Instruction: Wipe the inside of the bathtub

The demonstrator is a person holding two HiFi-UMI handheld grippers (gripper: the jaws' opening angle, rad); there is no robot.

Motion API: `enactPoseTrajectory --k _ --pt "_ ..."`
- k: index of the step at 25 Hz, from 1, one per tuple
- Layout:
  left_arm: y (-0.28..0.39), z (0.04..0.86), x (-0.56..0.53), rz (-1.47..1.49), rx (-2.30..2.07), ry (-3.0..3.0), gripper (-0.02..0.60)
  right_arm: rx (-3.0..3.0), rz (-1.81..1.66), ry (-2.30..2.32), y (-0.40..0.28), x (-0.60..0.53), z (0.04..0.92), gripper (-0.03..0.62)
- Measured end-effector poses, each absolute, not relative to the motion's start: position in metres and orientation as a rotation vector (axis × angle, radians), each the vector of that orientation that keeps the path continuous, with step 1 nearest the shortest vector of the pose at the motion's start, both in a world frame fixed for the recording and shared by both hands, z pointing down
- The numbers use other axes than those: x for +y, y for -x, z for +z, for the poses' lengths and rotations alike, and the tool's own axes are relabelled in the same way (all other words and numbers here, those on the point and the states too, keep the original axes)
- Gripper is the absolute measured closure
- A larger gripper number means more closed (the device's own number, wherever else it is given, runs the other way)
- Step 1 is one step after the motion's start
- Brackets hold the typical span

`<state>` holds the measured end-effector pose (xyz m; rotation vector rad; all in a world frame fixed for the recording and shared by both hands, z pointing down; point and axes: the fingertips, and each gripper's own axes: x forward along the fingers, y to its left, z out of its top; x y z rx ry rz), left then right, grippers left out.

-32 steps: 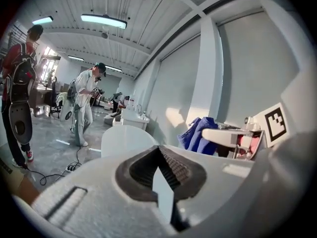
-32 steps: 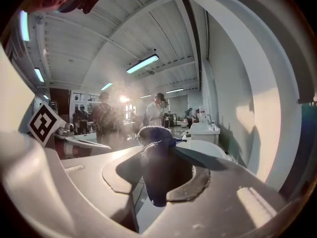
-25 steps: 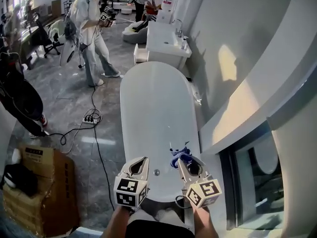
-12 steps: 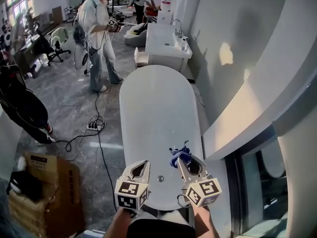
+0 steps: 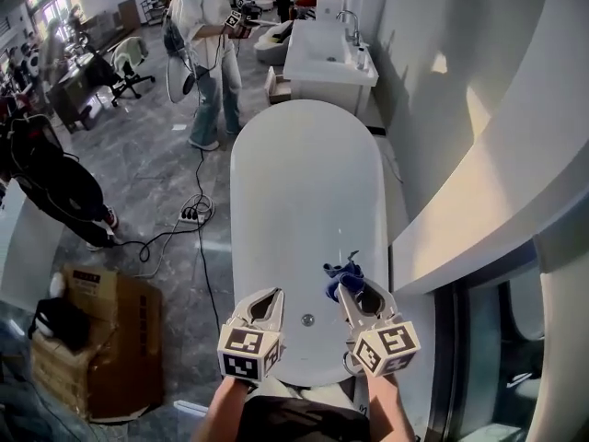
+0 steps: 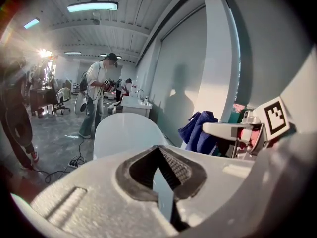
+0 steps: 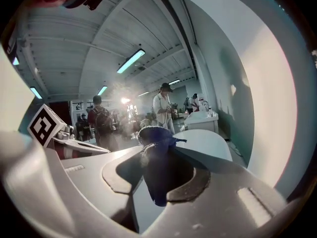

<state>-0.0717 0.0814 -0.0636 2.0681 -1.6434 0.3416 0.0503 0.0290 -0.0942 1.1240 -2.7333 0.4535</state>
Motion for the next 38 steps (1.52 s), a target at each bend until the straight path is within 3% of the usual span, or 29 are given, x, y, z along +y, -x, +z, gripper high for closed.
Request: enactPoseTrajectory --k 15,38 --pt "0.089 0.062 0.012 0.604 -1.396 -2.051 0.578 -2.497 0.744 -1.219 -0.052 -0.012 0.060 0.467" --pt "0.118 0.346 -0.045 0.874 -1.077 -1.921 0.578 -2.225 1.100 -1.193 0.005 -0.006 0.351 0.467"
